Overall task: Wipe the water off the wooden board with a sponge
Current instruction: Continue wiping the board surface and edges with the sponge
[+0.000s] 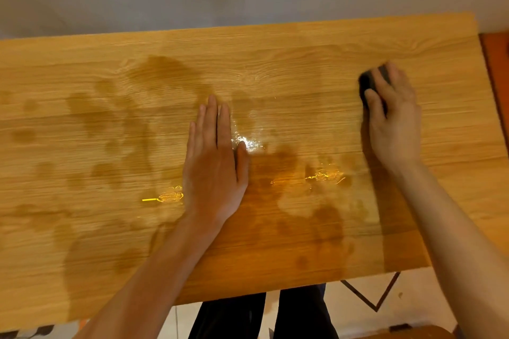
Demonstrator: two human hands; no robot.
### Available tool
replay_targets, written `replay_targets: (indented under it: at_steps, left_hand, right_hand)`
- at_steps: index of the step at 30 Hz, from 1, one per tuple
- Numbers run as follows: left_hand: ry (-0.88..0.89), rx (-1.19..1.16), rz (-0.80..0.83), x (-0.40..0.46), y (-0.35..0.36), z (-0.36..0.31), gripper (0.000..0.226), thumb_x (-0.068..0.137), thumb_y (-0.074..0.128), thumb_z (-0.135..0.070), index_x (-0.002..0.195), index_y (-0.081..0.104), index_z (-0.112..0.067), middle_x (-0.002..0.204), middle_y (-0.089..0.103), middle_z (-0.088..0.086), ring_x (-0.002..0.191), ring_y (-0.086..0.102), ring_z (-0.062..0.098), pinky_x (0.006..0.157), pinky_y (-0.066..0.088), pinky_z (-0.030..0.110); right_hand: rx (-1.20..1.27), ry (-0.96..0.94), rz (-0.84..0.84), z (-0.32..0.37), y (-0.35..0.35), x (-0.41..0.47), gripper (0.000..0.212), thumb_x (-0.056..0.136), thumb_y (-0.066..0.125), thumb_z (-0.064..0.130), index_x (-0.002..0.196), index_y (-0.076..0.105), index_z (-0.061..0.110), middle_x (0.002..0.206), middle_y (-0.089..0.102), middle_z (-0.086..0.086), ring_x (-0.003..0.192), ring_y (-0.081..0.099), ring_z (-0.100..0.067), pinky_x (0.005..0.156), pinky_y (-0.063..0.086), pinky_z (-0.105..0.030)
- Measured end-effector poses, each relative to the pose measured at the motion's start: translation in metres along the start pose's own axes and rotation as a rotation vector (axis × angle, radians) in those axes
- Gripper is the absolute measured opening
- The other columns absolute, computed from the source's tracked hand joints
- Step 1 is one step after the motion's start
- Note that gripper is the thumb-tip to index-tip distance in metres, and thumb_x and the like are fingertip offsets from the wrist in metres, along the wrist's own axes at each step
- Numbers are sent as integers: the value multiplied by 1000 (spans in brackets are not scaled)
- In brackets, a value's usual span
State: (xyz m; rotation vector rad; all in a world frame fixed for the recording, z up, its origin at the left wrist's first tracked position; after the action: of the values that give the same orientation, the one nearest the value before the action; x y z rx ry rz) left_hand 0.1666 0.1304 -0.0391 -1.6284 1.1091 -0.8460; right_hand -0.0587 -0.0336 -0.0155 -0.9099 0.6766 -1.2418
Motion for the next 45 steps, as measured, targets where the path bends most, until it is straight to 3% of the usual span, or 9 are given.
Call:
replay_targets:
  at_steps: [4, 8, 12, 19, 24, 28, 34, 38, 45]
  left_hand:
    - [-3, -25, -14, 1, -2, 0, 64, 104, 27, -34, 160, 21, -4, 169, 16, 14, 157, 12, 28, 128, 7, 37]
    - [-5, -36, -13, 1, -2, 0, 63, 105, 25, -36, 160, 19, -6, 169, 14, 13, 158, 10, 26, 129, 5, 36]
    - [10, -41, -26, 1, 0, 1, 61, 107, 27, -34, 160, 20, -5, 169, 15, 13, 158, 10, 27, 129, 5, 36]
    - [9, -53, -18, 0, -1, 1, 61, 107, 26, -34, 160, 19, -4, 169, 14, 14, 158, 9, 29, 129, 7, 39]
    - [1, -80, -16, 0, -3, 0, 62, 106, 32, -32, 160, 21, -4, 169, 15, 14, 158, 10, 29, 129, 9, 40]
    - [8, -118, -36, -2, -5, -1, 58, 107, 38, -27, 159, 25, -2, 168, 19, 15, 157, 13, 30, 129, 11, 42]
    - [81, -166, -8, -31, -14, -8, 52, 109, 36, -16, 158, 27, 0, 166, 24, 16, 157, 14, 29, 129, 3, 39]
    - [24, -200, 18, -77, -9, -20, 54, 109, 32, -21, 159, 23, -3, 169, 18, 13, 158, 11, 25, 129, 0, 34]
    - [18, -141, -19, -84, -2, -24, 55, 108, 32, -20, 159, 23, 0, 169, 15, 13, 158, 11, 26, 129, 0, 31]
  right_hand:
    - [29, 128, -98, 41, 22, -31, 40, 103, 37, 24, 140, 51, 13, 155, 31, -14, 147, 21, -32, 119, 15, -52]
    - [-46, -110, -49, 102, 69, -84, 40, 102, 37, 25, 139, 52, 17, 153, 38, -10, 146, 26, -29, 120, 18, -49]
    - [-15, -296, 81, 76, 47, -75, 38, 100, 46, 20, 136, 55, 14, 150, 42, -10, 143, 31, -29, 119, 19, -43]
    - [58, 192, -134, 20, 3, -67, 36, 100, 45, 14, 134, 56, 10, 151, 41, -13, 143, 30, -31, 119, 20, -47]
    - [20, -139, 1, 101, 56, -117, 35, 95, 53, 13, 131, 58, 11, 145, 48, -14, 139, 37, -36, 116, 25, -54]
    - [-39, -322, 41, 68, 36, -111, 39, 90, 65, 8, 128, 61, 14, 143, 51, -11, 137, 42, -33, 113, 30, -50]
    - [66, 57, -23, 26, 1, -52, 36, 101, 45, 18, 135, 56, 13, 151, 42, -8, 144, 29, -27, 117, 17, -44]
    - [20, -134, 55, 62, 35, -64, 38, 103, 39, 24, 138, 52, 14, 153, 38, -8, 146, 24, -30, 119, 14, -50]
    - [10, -489, 227, 50, 25, -189, 53, 84, 73, 10, 133, 57, 18, 148, 46, -3, 143, 31, -28, 119, 21, -47]
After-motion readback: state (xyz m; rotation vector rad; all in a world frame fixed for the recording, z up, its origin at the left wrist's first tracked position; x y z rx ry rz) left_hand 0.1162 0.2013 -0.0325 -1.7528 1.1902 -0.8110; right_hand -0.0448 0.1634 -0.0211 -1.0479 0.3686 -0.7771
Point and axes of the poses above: each hand's wrist, its own x-axis towards the middle knuckle, its own y-axis out of the palm, z = x × y, the point moved 2 cm from there along x, towards the middle knuckle
